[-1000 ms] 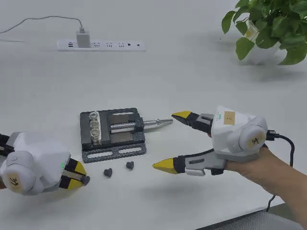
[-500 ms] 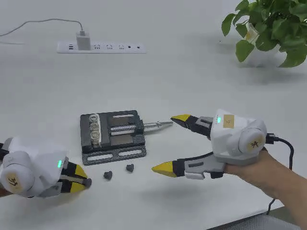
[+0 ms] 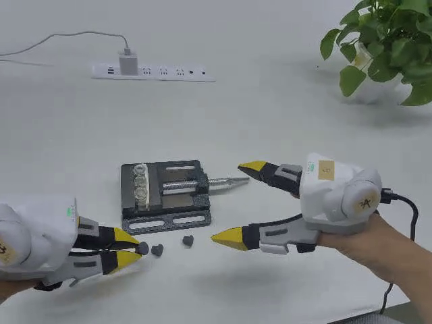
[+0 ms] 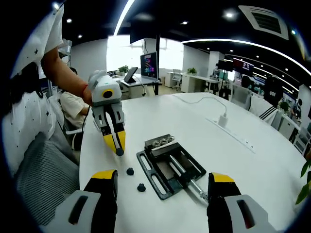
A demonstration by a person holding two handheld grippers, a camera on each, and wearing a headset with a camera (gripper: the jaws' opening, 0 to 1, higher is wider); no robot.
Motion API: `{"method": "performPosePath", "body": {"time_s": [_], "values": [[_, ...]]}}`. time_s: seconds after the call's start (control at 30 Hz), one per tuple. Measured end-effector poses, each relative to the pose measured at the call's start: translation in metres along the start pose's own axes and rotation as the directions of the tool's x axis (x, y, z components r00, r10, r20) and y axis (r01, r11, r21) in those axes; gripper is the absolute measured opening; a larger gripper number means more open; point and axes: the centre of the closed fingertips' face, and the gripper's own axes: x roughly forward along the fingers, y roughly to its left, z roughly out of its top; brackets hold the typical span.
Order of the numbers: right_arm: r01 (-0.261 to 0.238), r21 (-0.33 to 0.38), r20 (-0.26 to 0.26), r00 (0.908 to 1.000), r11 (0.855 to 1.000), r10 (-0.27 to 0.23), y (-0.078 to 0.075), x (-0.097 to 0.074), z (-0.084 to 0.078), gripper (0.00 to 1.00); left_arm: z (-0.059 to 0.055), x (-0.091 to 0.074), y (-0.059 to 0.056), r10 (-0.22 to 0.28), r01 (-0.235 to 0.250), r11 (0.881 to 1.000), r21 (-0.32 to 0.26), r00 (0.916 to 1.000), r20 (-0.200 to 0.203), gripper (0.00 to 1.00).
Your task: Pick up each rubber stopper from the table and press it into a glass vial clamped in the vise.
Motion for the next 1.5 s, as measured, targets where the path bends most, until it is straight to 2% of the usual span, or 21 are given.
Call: {"method": "performPosePath", "body": {"time_s": [0.1,0.2,0.33,0.4,0.5,0.57,0.63,0.7,0.83,0.87,0.93,1.2,1.4,1.5], "values": [[-0.013,-0.012,0.013,0.9998,1.0,0.013,0.002,0.001,0.011,0.74,0.011,-0.003,-0.002,0.026,-0.024,0.998,-0.05,0.9984,0.05,0.04],[-0.04,-0.029,0.026,0.9988,0.999,0.041,0.006,0.0,0.024,0.72,0.024,-0.008,-0.004,0.051,-0.04,0.994,-0.105,0.9931,0.105,0.04],[-0.077,-0.047,0.025,0.9966,0.996,0.078,0.012,-0.001,0.035,0.67,0.036,-0.014,-0.005,0.073,-0.052,0.988,-0.143,0.9866,0.146,0.04],[-0.101,-0.067,0.021,0.9945,0.993,0.102,0.016,-0.002,0.04,0.65,0.044,-0.018,-0.005,0.088,-0.057,0.983,-0.173,0.98,0.179,0.04],[-0.143,-0.08,0.0,0.9897,0.987,0.143,0.024,-0.002,0.044,0.62,0.052,-0.021,-0.007,0.096,-0.061,0.982,-0.177,0.975,0.2,0.04],[-0.176,-0.095,0.002,0.9841,0.98,0.177,0.031,-0.004,0.052,0.57,0.057,-0.021,-0.009,0.099,-0.061,0.982,-0.181,0.972,0.213,0.04],[-0.213,-0.075,-0.032,0.977,0.974,0.211,0.037,-0.005,0.053,0.51,0.063,-0.022,-0.01,0.101,-0.059,0.981,-0.184,0.9683,0.229,0.04],[-0.238,-0.095,-0.051,0.9709,0.967,0.234,0.04,-0.005,0.057,0.45,0.067,-0.022,-0.012,0.103,-0.058,0.98,-0.188,0.9656,0.239,0.04],[-0.278,-0.116,-0.049,0.9606,0.954,0.274,0.046,-0.007,0.067,0.33,0.071,-0.022,-0.015,0.105,-0.055,0.979,-0.194,0.9613,0.255,0.04],[-0.299,-0.111,-0.05,0.9541,0.948,0.295,0.049,-0.008,0.069,0.3,0.072,-0.022,-0.016,0.107,-0.056,0.979,-0.195,0.9601,0.258,0.04],[-0.321,-0.118,-0.065,0.9469,0.94,0.315,0.054,-0.008,0.071,0.25,0.076,-0.023,-0.018,0.109,-0.055,0.978,-0.201,0.9563,0.271,0.04],[-0.41,-0.149,-0.117,0.9109,0.9,0.396,0.069,-0.003,0.07,0.15,0.086,-0.024,-0.022,0.111,-0.05,0.978,-0.204,0.947,0.302,0.04],[-0.45,-0.171,-0.16,0.8905,0.877,0.426,0.081,-0.002,0.068,0.14,0.091,-0.023,-0.025,0.104,-0.043,0.98,-0.196,0.9443,0.312,0.04],[-0.457,-0.183,-0.176,0.8861,0.87,0.429,0.084,-0.001,0.067,0.13,0.092,-0.022,-0.026,0.1,-0.04,0.981,-0.192,0.944,0.314,0.04]]}}
